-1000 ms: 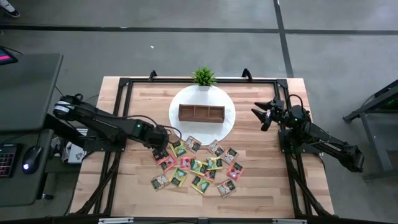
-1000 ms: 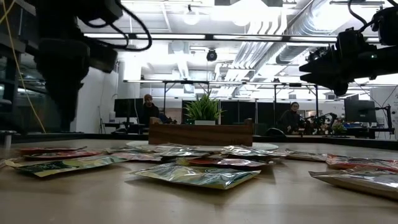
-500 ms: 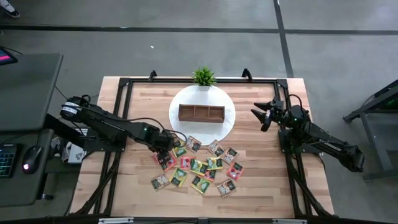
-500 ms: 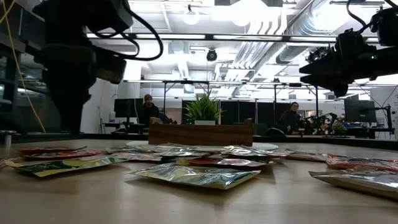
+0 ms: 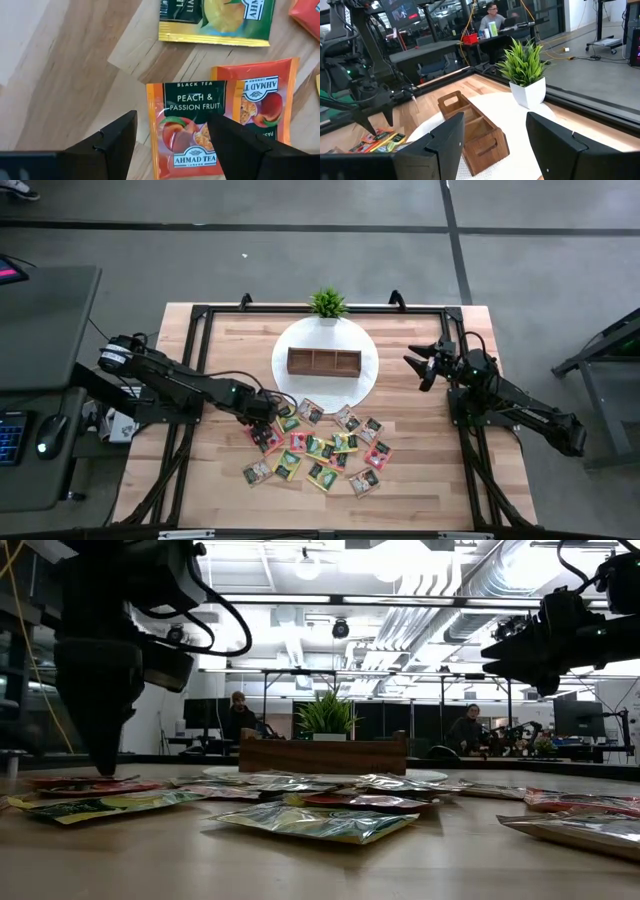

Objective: Pick & Place Tea
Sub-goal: Put the orange tea bag into the left section of the wooden organizer

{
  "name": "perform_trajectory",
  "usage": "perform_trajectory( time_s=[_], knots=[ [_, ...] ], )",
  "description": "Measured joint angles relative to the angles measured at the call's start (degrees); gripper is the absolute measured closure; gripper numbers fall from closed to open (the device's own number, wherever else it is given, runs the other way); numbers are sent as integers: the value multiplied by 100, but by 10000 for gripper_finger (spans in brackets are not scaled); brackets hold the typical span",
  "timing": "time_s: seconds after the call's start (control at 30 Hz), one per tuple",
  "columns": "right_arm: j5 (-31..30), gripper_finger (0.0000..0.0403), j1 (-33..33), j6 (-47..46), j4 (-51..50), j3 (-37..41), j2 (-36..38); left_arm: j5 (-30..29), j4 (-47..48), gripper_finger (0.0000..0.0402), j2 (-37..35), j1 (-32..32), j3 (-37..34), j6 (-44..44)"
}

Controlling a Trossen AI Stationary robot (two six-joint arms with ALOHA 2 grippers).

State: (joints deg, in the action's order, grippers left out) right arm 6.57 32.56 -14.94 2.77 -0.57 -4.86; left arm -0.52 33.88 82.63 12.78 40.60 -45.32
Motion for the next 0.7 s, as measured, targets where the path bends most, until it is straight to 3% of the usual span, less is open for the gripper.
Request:
perform_trajectory(
  time_s=[0.53, 0.7],
  knots=[
    [0, 194, 0, 0, -5, 1, 0, -64, -434, 163, -26, 0, -507, -169],
    [0, 194, 0, 0, -3, 1, 0, -112, -467, 182, -30, 0, -617, -169]
  ],
)
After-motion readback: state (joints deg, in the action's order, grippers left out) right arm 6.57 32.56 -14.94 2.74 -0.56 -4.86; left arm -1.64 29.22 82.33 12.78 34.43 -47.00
